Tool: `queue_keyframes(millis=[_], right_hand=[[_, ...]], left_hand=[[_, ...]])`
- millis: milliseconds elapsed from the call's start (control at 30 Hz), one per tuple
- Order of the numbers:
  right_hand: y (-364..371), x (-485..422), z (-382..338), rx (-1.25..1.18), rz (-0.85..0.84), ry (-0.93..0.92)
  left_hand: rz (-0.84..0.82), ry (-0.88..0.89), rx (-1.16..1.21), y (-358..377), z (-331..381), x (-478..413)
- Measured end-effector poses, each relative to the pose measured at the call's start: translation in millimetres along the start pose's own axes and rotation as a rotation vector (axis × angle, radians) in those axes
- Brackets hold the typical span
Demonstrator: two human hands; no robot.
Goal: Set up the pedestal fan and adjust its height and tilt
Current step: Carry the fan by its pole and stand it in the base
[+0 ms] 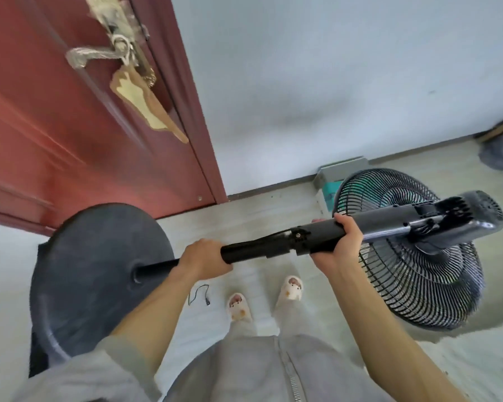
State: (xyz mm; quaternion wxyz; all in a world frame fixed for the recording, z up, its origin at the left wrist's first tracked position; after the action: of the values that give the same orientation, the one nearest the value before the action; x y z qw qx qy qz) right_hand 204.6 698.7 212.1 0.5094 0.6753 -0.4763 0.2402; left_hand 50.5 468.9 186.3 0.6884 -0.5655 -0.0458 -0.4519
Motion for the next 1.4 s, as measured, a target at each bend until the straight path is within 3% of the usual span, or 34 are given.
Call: queue_keyframes(millis=[367,867,1400], right_hand=[[-110,17,-168,-0.211,0.173,-0.178],[-242,33,-399,-0.349,0.264,-0.344],[-260,-33,-613,-0.316,0.287,-0.446]], left_hand=[[-0.102,0.392,-0.192,5,216,-77],[-0.181,0.608,-0.239,83,496,-130],[-0.200,0.662,-0.250,93,696,-265]])
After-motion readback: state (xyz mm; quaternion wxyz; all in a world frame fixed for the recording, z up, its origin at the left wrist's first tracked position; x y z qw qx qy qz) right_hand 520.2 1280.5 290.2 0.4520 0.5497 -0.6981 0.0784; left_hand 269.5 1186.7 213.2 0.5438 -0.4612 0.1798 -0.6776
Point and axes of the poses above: each hand's wrist, its own x-axis away from the middle knuckle, its own y-axis out of the palm, z = x × y, the point moved 8 cm from there along -x, towards the middle knuckle, and after that the axes turned 3 degrees about x, right-handed, at the moved point
